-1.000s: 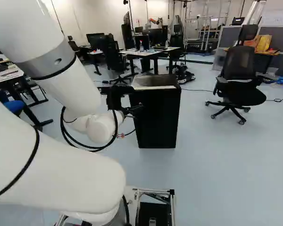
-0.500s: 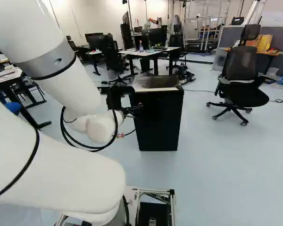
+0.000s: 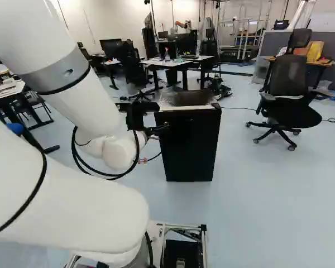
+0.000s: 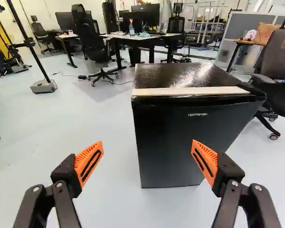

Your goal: Grab a drink from the fridge

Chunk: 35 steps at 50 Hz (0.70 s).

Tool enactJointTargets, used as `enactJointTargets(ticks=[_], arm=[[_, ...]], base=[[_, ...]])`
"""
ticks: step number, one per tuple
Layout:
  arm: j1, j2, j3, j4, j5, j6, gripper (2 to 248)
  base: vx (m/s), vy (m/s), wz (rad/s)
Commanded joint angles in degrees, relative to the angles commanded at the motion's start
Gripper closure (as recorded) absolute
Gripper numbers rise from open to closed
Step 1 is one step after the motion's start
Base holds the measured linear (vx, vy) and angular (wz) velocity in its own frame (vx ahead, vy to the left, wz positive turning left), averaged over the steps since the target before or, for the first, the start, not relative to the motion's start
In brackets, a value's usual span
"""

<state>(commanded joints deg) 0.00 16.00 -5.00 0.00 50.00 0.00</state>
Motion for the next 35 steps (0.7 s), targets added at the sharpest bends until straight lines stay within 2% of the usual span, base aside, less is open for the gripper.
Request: enactJointTargets(ticks=[11,35], arm=[[0.0,0.0,0.0,0.0,0.0,0.0,3],[0.6,-0.1,-0.1,0.0,0.0,0.0,3]], base=[[0.037,0.039,-0.011],[0.000,0.000,0.000]])
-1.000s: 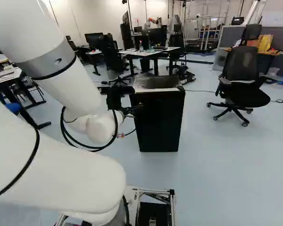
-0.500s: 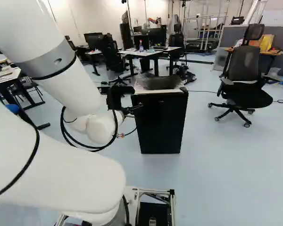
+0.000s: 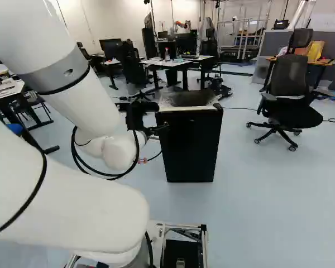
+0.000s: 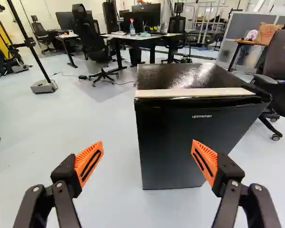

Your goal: Grab a drink from the fridge

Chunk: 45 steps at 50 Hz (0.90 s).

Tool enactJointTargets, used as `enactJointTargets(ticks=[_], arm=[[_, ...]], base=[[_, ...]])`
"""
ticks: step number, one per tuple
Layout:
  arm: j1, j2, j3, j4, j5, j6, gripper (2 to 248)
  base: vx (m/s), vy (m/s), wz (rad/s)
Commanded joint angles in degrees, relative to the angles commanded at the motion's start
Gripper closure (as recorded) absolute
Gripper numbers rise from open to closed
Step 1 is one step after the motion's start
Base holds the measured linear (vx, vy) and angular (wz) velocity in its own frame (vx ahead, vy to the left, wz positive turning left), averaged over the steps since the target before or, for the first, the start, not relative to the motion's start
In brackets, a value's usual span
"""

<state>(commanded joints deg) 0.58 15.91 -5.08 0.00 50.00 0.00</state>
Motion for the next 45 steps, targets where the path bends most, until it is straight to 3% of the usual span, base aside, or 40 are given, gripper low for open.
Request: enactJointTargets(ticks=[45], arm=[[8.8,-5.5,-4.8,6.4,1.3,0.0,3]], base=[[0.000,0.000,0.000]])
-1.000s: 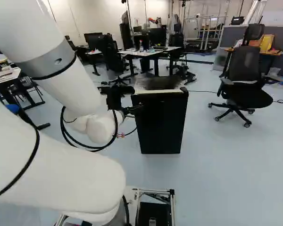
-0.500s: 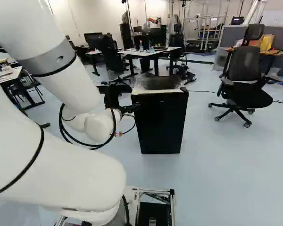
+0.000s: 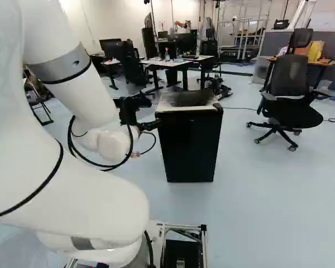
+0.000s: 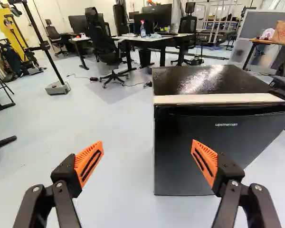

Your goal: Grab a drink from the fridge

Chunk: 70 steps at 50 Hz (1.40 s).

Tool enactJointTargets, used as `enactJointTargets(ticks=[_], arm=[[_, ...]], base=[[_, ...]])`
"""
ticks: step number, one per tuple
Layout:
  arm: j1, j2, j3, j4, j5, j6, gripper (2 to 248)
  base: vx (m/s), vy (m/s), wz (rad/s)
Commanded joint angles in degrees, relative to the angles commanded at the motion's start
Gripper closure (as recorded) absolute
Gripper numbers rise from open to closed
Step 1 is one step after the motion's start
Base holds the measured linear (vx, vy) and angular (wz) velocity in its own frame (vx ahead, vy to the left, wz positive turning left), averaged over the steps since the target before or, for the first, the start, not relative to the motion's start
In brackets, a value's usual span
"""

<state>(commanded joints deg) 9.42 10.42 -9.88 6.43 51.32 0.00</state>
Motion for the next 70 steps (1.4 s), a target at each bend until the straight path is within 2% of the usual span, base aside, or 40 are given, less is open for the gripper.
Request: enactJointTargets(ticks=[38,60,70], arm=[[8.0,-4.8,-4.5,10.4,3.1,0.0,3],[12.1,-8.0,-7.6,18.0,6.2,0.0,3],[13.9,-10.6,-9.1,21.6,8.0,0.0,3]], base=[[0.000,0.000,0.000],[0.000,0.000,0.000],[0.000,0.000,0.000]])
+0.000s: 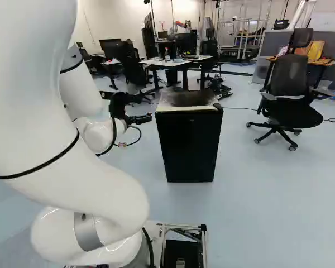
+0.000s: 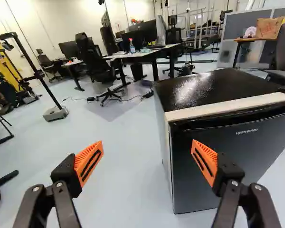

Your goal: Grab a drink from the fridge

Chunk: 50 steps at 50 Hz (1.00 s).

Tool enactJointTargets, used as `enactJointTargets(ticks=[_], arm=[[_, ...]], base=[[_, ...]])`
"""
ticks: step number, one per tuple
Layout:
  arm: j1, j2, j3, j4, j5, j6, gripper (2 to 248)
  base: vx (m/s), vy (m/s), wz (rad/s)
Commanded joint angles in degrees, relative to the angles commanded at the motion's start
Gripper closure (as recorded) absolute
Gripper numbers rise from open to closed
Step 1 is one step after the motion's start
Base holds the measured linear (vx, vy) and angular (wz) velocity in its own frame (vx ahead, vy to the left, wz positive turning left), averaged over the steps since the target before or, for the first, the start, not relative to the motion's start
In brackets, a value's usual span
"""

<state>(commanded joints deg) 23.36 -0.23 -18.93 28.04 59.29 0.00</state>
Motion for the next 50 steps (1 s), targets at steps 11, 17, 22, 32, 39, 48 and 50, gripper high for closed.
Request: enactJointTargets(ticks=[11,17,22,32,39,48,50], arm=[[1.9,-3.3,-1.7,4.0,2.0,0.0,3],[2.9,-5.2,-2.7,6.1,3.1,0.0,3],[3.6,-6.7,-3.4,7.8,4.1,0.0,3],[4.8,-9.6,-5.0,11.3,6.0,0.0,3],[5.6,-11.6,-6.0,13.7,7.4,0.0,3],[6.3,-14.1,-7.4,16.8,9.2,0.0,3],[6.4,-14.7,-7.7,17.5,9.6,0.0,3]], base=[[0.000,0.000,0.000],[0.000,0.000,0.000],[0.000,0.000,0.000],[0.000,0.000,0.000],[0.000,0.000,0.000],[0.000,0.000,0.000],[0.000,0.000,0.000]])
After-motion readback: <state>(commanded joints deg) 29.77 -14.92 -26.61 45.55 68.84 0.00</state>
